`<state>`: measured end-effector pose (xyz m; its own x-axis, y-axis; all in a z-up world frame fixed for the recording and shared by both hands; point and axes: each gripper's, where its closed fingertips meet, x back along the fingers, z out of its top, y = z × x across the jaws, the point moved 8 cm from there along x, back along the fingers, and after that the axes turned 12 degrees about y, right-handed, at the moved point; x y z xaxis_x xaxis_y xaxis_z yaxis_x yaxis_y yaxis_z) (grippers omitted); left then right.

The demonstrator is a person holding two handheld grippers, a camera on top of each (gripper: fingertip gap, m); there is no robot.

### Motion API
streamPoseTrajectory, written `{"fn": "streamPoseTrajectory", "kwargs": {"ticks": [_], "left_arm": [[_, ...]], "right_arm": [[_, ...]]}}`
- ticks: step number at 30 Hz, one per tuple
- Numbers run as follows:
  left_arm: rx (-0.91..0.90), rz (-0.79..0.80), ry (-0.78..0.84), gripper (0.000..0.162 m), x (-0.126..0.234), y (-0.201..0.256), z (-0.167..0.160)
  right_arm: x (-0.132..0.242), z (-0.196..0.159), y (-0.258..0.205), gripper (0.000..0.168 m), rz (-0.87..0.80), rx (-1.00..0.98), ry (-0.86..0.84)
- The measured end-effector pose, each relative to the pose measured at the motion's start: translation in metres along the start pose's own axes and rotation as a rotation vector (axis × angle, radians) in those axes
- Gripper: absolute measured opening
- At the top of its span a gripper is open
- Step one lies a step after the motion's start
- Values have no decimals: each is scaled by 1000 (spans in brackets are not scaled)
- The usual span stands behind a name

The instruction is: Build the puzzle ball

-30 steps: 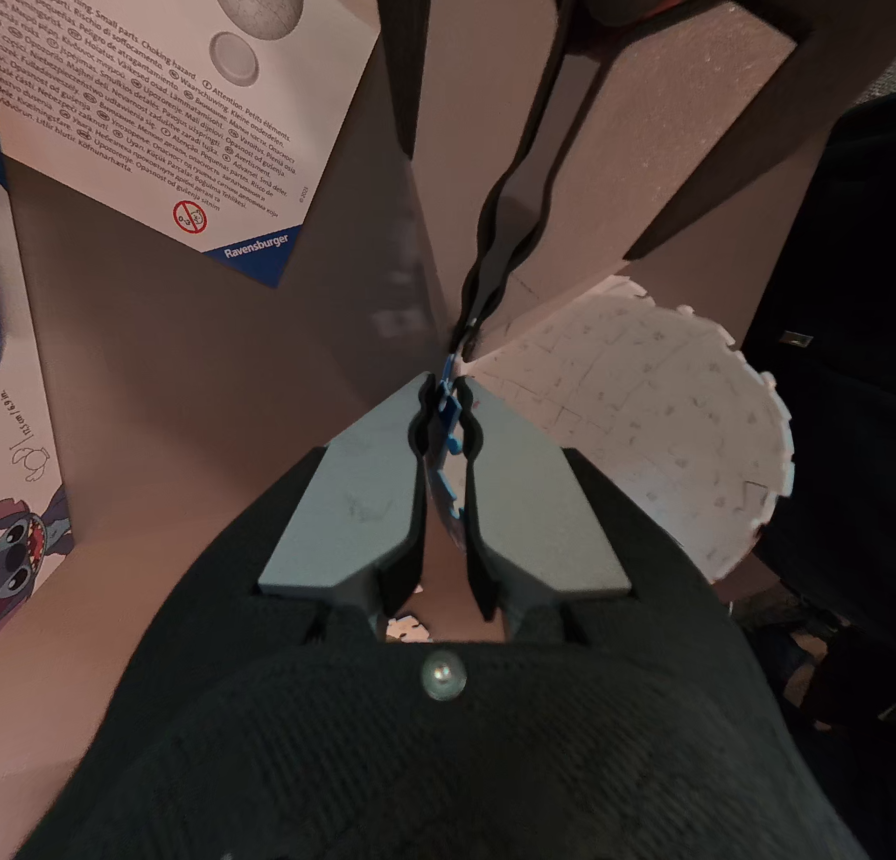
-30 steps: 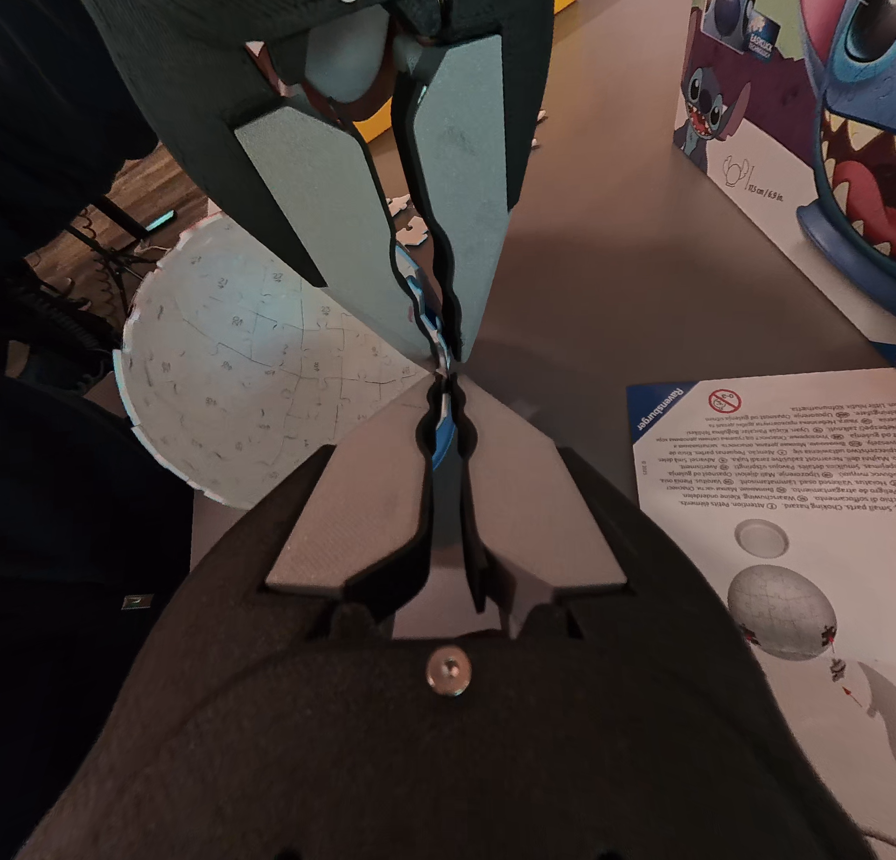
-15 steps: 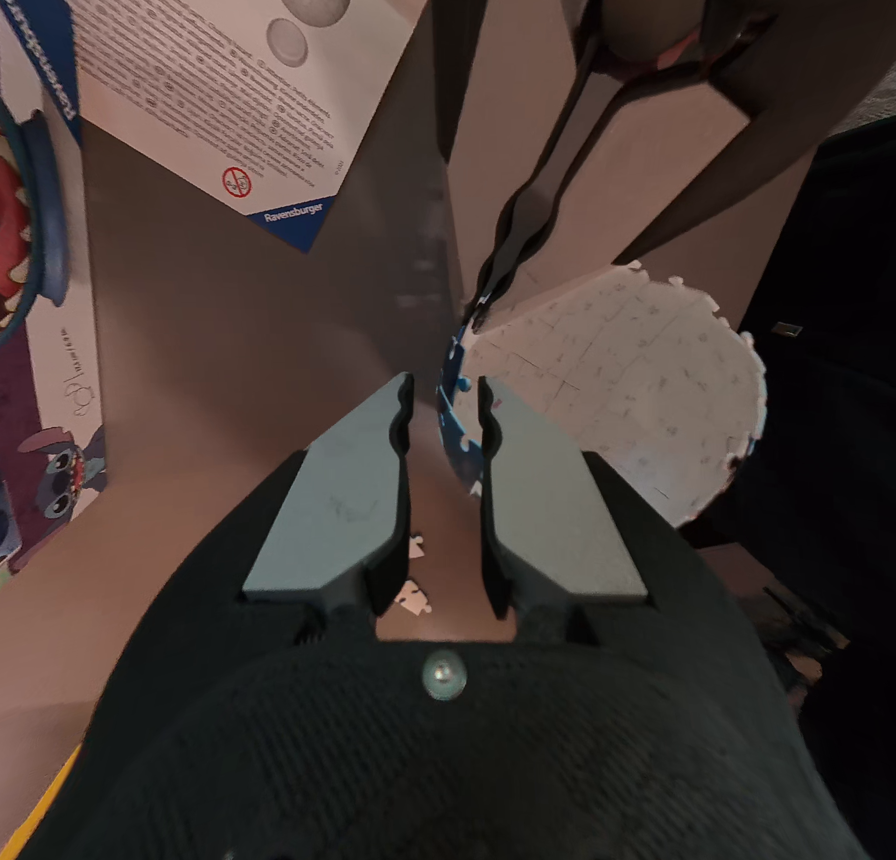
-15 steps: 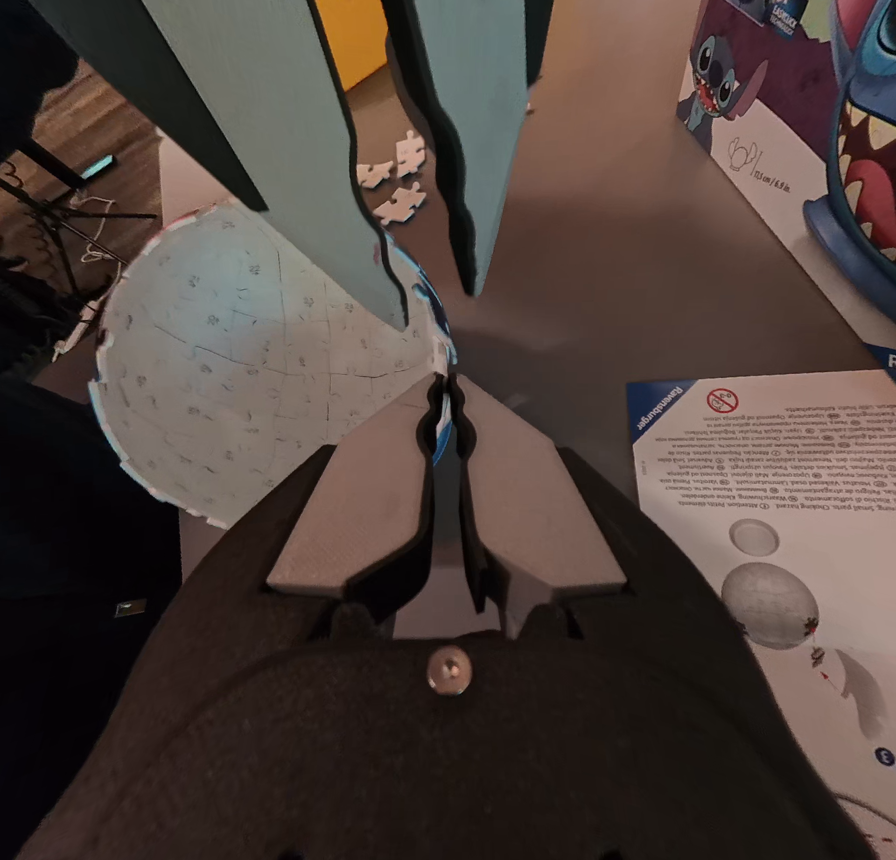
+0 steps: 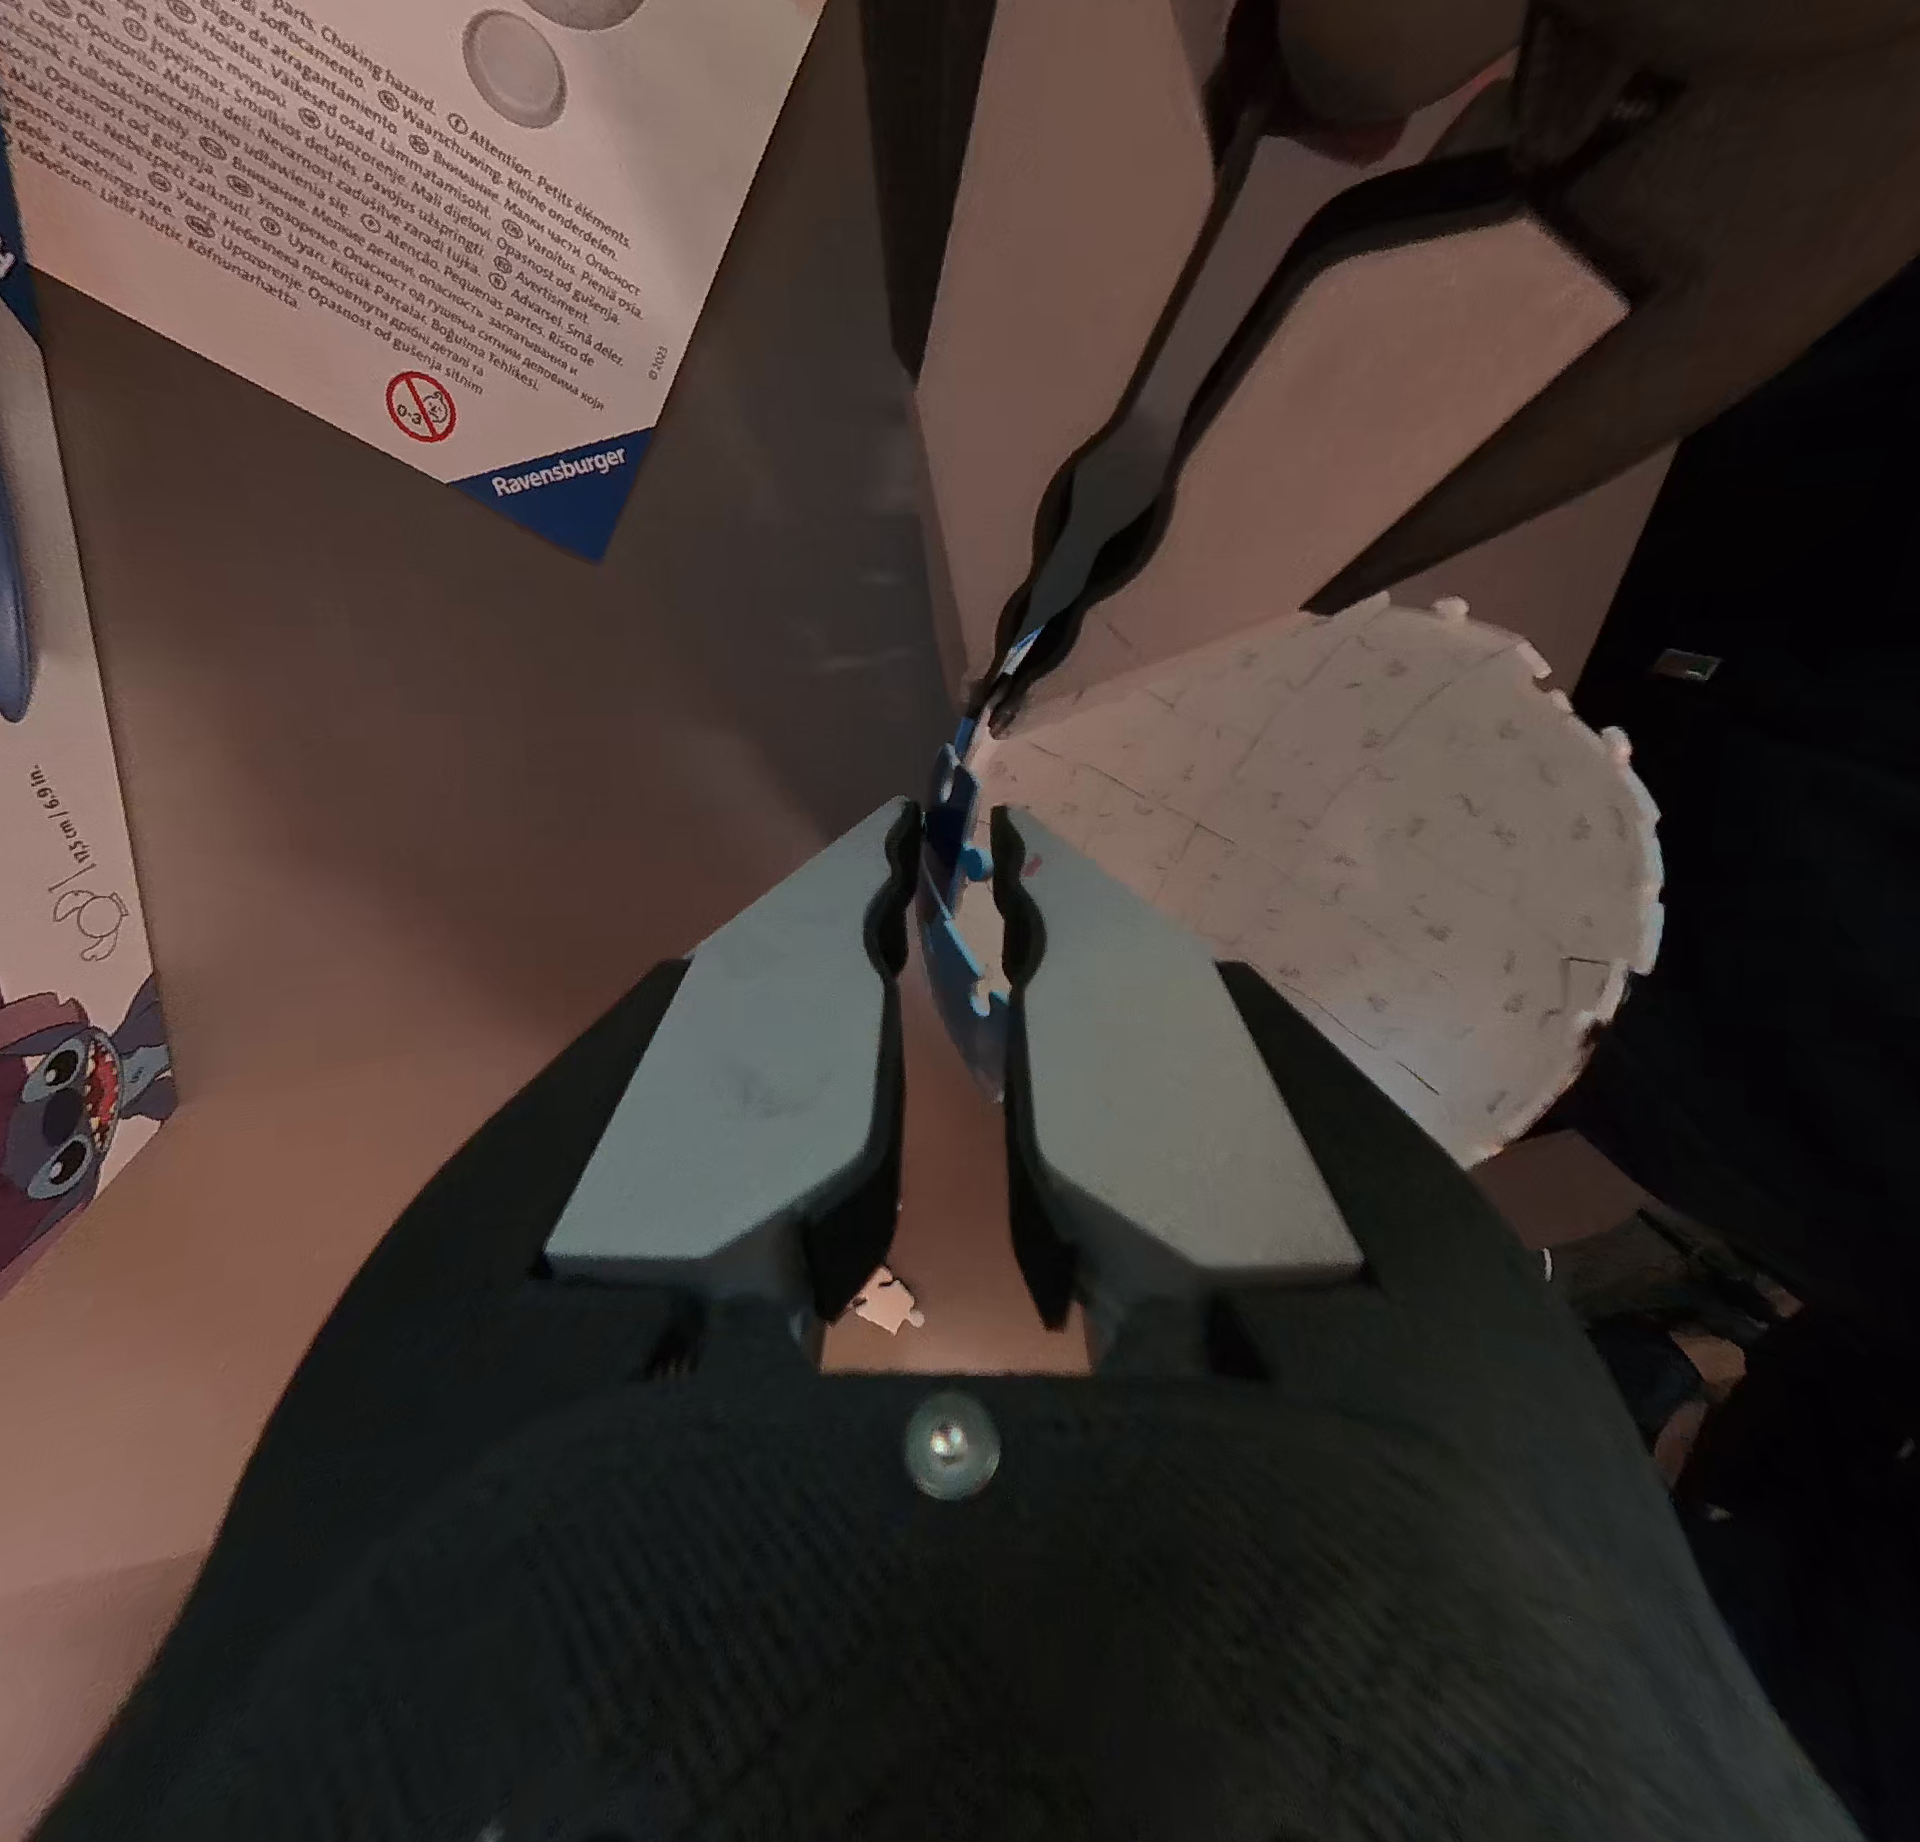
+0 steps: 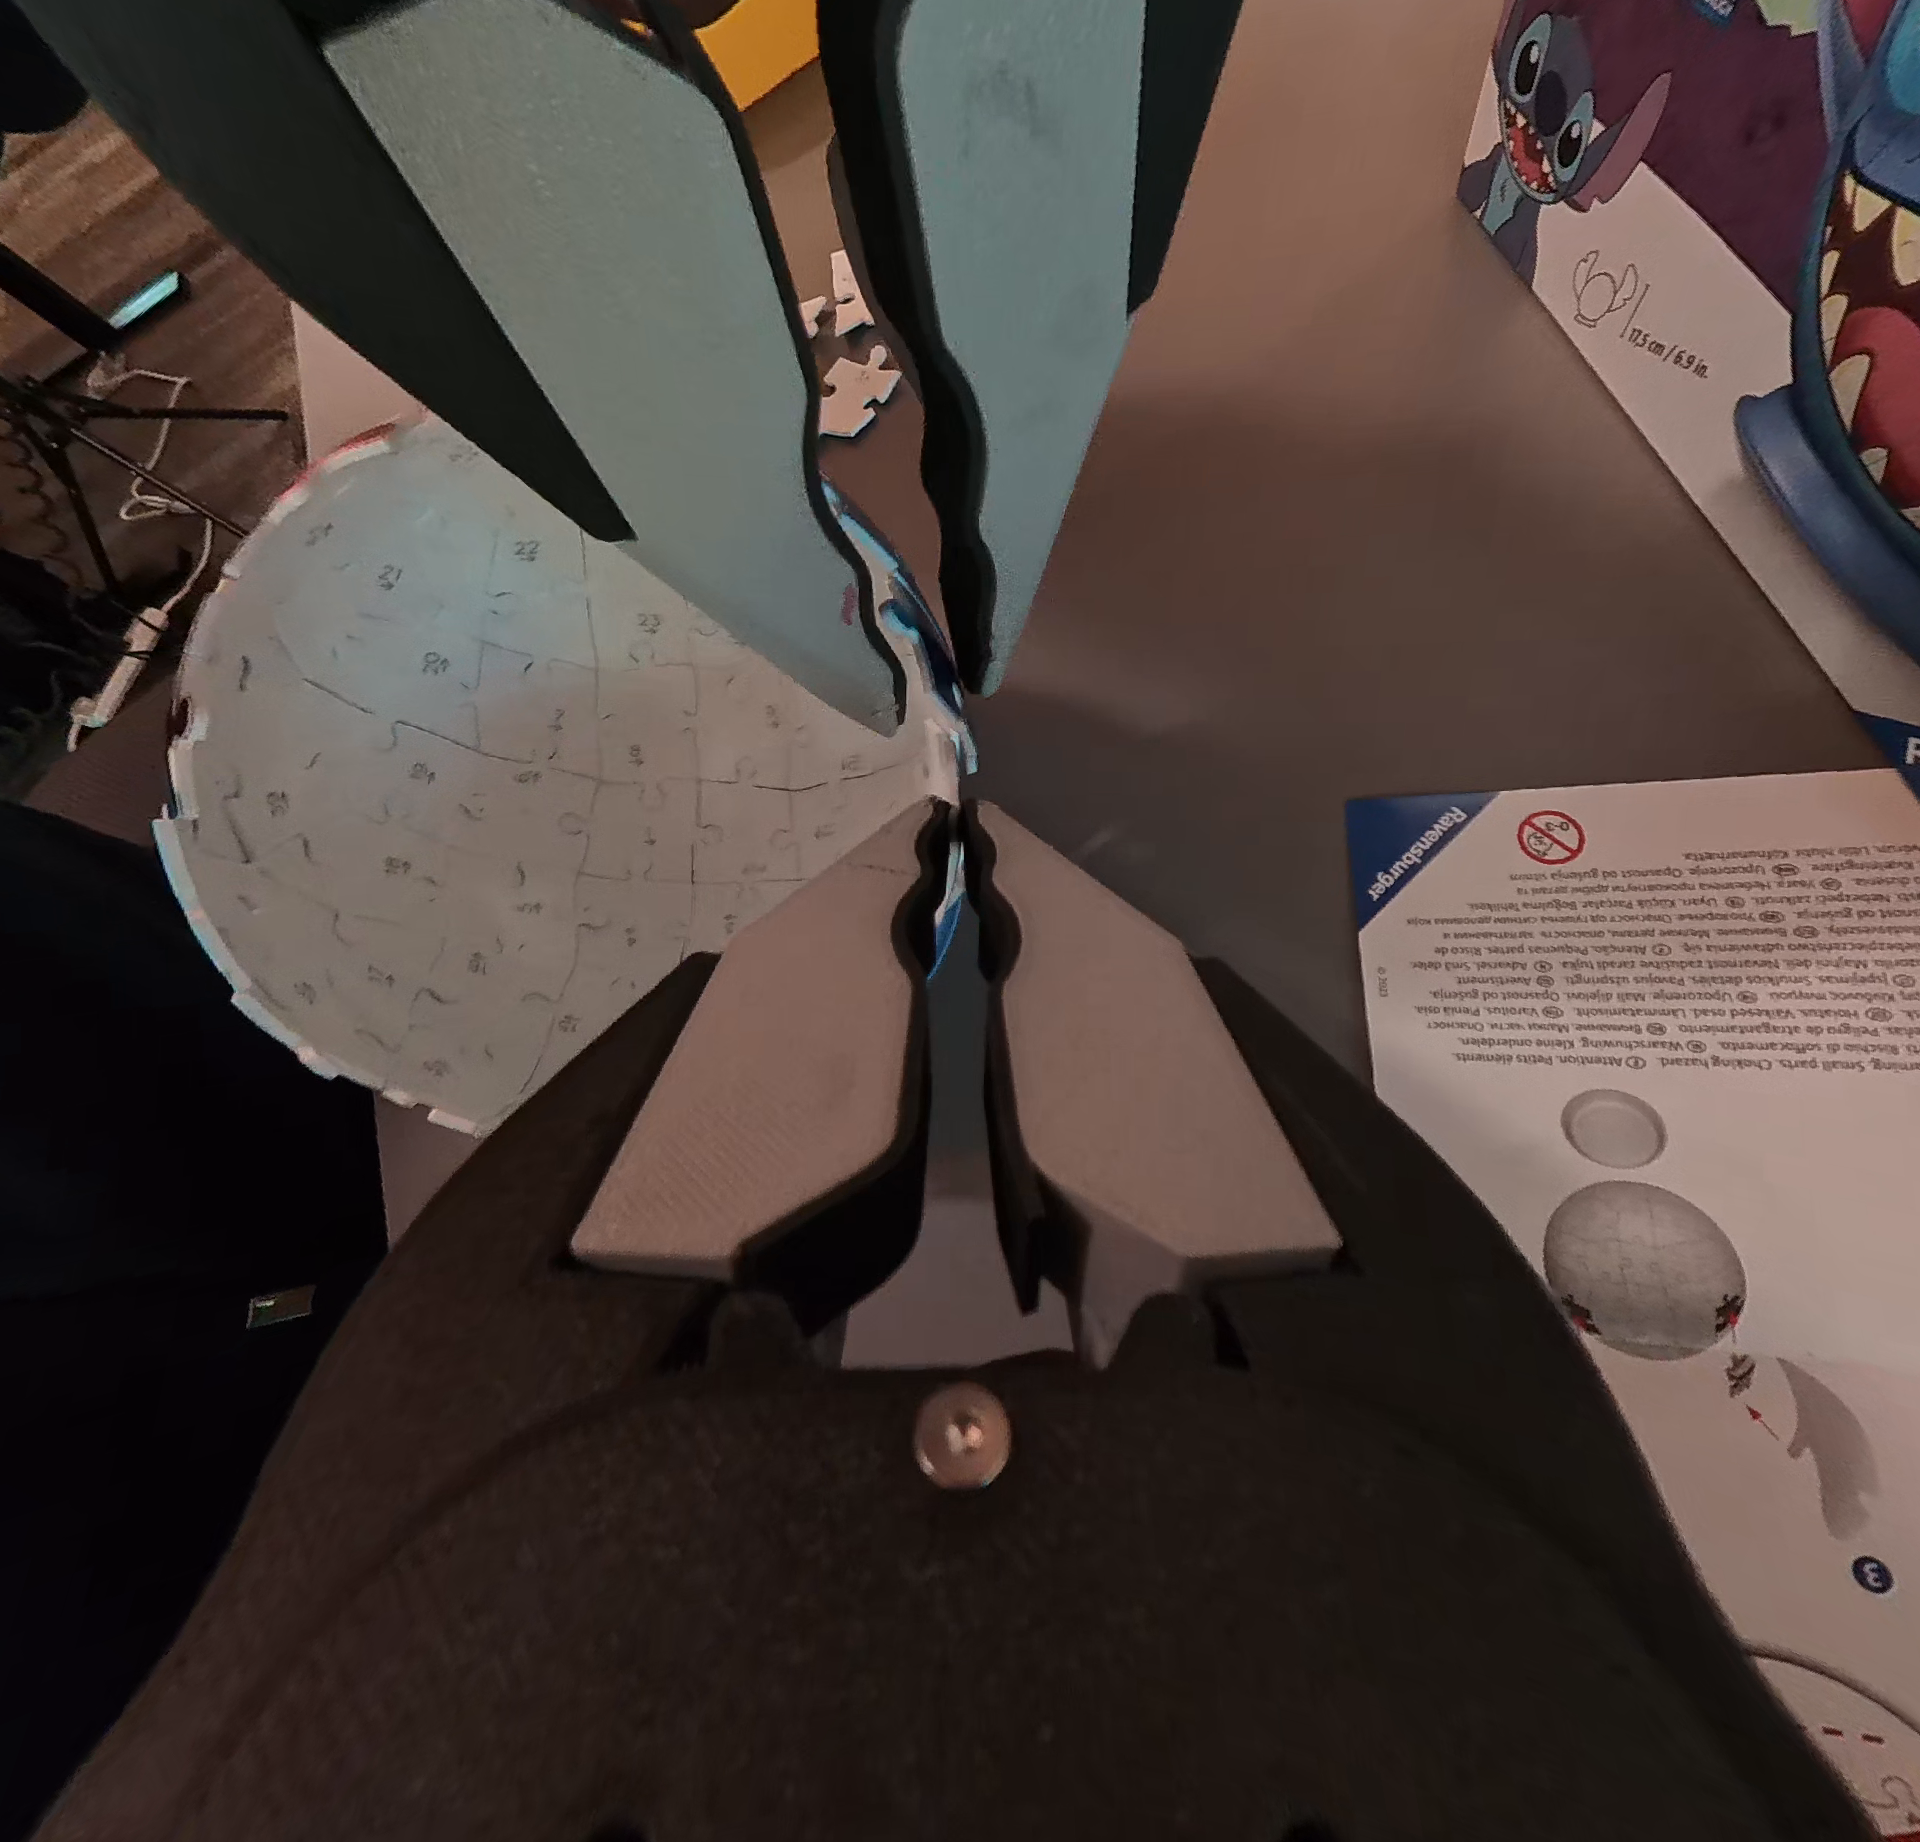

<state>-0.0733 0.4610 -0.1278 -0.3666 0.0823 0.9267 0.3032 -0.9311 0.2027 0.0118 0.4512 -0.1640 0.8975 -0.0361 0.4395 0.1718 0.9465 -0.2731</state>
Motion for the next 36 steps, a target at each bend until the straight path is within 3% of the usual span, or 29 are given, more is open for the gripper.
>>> {"fn": "streamPoseTrajectory", "kwargs": {"ticks": [1, 6, 22, 27, 36], "left_arm": [[1, 1, -2, 11, 0, 0, 0], [10, 11, -1, 20, -2, 0, 3], [8, 40, 9, 25, -14, 3, -1], [3, 36, 15, 11, -16, 3, -1], [1, 54, 3, 6, -19, 3, -3]], "right_arm": [[0, 0, 0, 0, -3, 1, 0], [1, 0, 0, 0, -11, -19, 16], [2, -4, 2, 0, -2, -55, 40], [1, -4, 3, 0, 13, -65, 46], [2, -6, 4, 0, 24, -72, 53]]}}
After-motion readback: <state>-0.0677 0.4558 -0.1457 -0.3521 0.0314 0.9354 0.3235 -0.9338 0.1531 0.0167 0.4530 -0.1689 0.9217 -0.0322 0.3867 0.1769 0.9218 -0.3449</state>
